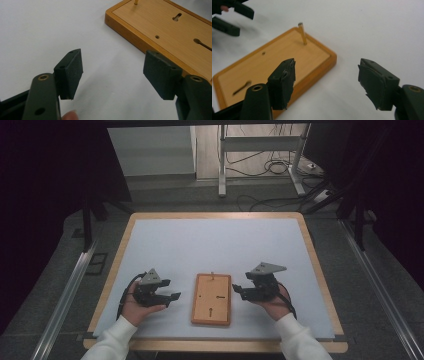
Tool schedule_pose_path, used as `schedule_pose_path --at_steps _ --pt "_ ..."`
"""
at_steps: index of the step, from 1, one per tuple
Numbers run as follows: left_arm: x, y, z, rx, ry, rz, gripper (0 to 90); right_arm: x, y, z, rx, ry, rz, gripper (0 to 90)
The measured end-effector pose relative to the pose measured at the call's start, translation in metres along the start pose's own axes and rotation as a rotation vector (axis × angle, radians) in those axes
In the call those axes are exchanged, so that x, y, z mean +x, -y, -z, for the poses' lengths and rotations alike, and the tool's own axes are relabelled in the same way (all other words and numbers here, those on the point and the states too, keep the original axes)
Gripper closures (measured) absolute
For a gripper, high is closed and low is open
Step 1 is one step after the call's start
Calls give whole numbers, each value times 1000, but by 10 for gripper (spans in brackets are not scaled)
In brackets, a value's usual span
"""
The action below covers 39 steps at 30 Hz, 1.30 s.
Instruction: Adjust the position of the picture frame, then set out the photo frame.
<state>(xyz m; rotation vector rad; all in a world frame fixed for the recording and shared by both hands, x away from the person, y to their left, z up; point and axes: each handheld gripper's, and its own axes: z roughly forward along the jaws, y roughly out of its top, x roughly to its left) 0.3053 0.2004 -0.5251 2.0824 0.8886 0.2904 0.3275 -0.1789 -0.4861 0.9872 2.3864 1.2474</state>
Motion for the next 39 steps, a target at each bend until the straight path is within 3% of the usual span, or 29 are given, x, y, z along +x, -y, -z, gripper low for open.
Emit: schedule_pose_path --at_steps 8,17,30,39 --pt "-1 -1 0 0 -2 1 315 4 26 24 -2 -5 -5 278" --pt "0 0 1 -8 -4 -1 316 10 50 36 24 0 -21 263" --pt "-3 -6 -3 -18 4 -18 316 9 53 39 15 22 -17 259" --pt "-4 -24 -9 -51 32 -23 300 10 54 38 28 26 -2 253"
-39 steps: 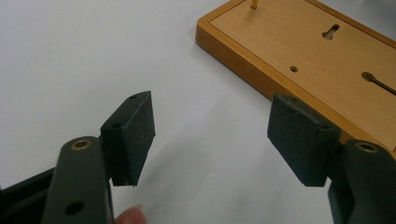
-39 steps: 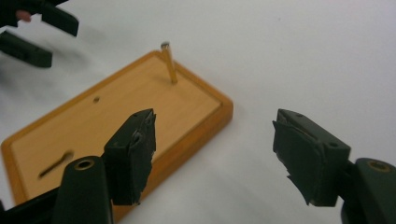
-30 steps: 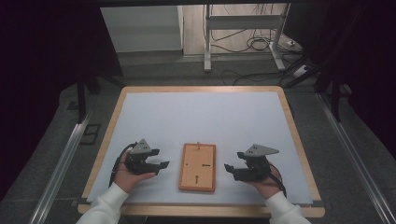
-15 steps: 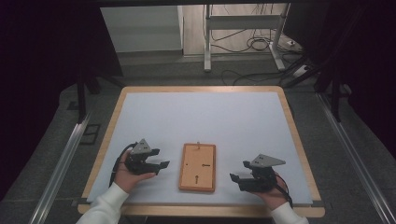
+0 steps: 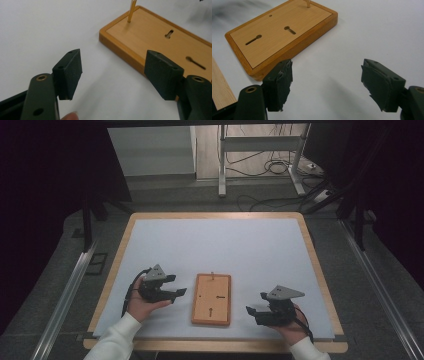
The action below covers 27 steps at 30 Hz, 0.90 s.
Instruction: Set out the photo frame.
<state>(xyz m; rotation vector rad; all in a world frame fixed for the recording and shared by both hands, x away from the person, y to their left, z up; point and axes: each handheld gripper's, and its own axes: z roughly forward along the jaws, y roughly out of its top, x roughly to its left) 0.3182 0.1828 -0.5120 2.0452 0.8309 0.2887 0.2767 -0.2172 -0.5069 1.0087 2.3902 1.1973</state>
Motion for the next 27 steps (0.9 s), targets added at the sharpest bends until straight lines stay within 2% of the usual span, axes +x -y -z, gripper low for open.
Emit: schedule_pose_path --at_steps 10,17,27 --pt "-3 -24 -19 -4 41 -38 298 -4 3 8 -8 28 -10 250" --pt "-6 -36 -33 -9 86 -42 298 -3 3 6 -3 23 -1 247" --pt "-10 -46 -55 26 93 -69 306 -6 3 7 -6 32 -7 247"
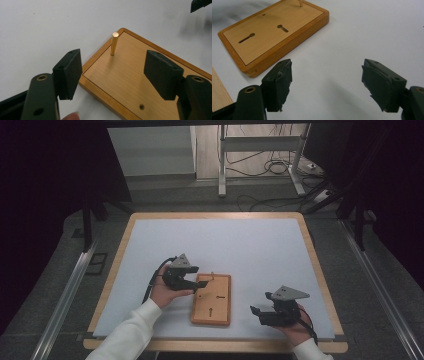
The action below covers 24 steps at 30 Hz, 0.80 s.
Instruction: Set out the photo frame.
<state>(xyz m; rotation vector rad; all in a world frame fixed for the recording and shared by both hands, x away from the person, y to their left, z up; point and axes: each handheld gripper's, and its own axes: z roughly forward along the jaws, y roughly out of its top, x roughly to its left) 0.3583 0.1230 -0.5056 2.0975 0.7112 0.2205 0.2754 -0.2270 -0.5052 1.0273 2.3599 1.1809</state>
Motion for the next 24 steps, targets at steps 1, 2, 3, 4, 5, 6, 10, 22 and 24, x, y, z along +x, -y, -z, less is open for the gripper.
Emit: schedule_pose_path --at_steps 1,2,3,4,5,6,10,22,24 --pt "0 -1 -2 4 2 -1 307 0 0 0 1 1 2 246" --pt "0 -1 -4 6 3 -1 309 0 0 0 0 5 5 246" --pt "0 -1 -5 10 3 -2 311 0 0 0 -3 13 7 247" --pt "0 -2 -7 12 7 -3 312 0 0 0 -6 16 7 247" --pt "0 -2 -8 11 8 -2 313 0 0 0 -8 17 5 247" --pt "0 -3 -10 12 9 -3 315 -1 0 0 -11 19 2 247" --pt "1 -5 -15 12 17 3 325 -2 0 0 -11 21 1 247" --pt "0 -11 -32 28 22 -30 405 -2 1 -2 1 17 6 247" --pt "0 -12 -34 26 23 -28 429 -2 1 -2 5 16 7 247"
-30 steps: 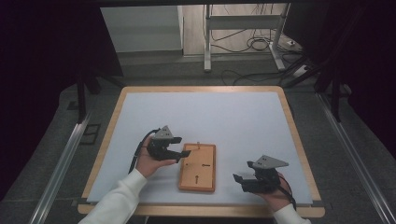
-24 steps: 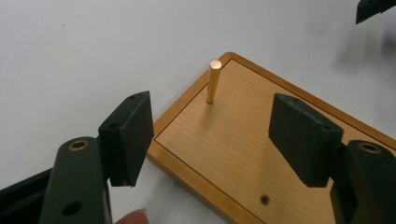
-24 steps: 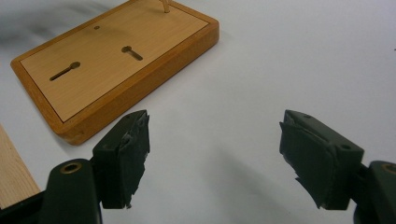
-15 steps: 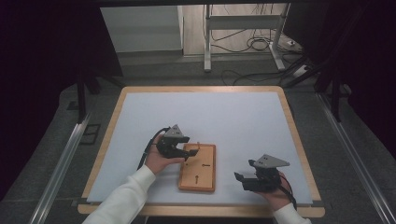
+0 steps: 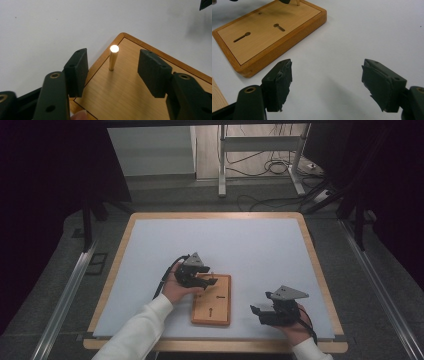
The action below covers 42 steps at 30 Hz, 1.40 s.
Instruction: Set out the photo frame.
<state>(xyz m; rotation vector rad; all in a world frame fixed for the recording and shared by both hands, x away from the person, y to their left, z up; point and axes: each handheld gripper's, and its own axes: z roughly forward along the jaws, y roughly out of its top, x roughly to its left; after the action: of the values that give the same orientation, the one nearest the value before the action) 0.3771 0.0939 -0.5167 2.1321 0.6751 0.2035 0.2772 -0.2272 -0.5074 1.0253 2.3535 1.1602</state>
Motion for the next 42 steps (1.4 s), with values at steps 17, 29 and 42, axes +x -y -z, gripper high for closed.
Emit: schedule_pose_path --at_steps 17,29,42 --pt "1 -3 -13 4 -4 -25 655 0 1 -2 4 -7 5 247" --pt "1 -4 -18 16 5 -26 826 0 1 -1 2 -5 2 246" --pt "6 -6 -18 33 45 -3 833 6 -1 -1 -6 -13 39 243"
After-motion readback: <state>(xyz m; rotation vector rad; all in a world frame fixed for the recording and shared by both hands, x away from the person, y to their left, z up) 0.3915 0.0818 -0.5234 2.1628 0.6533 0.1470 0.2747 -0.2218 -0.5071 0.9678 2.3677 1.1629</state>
